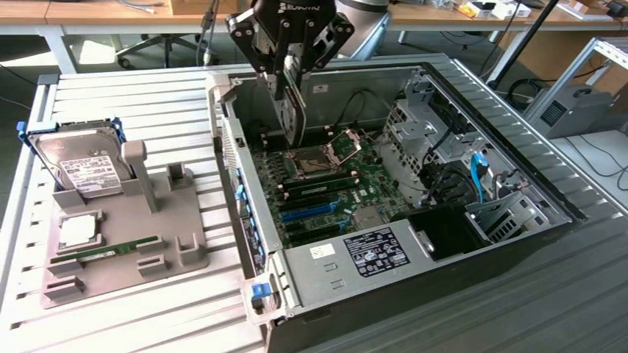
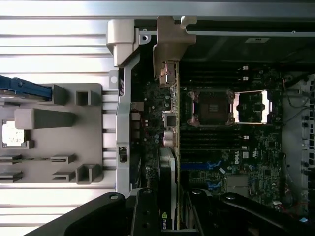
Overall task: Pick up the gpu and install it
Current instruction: 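Pick up the gpu and move the gpu toward the slot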
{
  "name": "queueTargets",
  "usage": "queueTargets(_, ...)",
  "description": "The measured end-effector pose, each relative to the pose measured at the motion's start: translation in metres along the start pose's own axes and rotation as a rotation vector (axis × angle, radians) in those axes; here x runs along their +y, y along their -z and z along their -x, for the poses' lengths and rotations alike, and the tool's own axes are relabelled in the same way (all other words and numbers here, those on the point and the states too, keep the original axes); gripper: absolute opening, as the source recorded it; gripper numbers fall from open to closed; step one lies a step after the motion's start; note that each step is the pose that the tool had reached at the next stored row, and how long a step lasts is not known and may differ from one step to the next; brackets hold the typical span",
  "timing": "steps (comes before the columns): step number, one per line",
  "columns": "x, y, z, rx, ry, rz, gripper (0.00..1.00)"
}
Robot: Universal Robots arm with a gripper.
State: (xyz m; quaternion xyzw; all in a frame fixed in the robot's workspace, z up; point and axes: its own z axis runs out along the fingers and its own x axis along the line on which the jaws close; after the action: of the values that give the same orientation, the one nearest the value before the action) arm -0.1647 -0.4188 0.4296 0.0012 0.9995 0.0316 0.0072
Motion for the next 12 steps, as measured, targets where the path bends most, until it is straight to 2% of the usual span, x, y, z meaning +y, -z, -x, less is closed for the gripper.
queueTargets(12,0.0001,-0.0006,0.040,0.0000,0.000,0.0000,0.27)
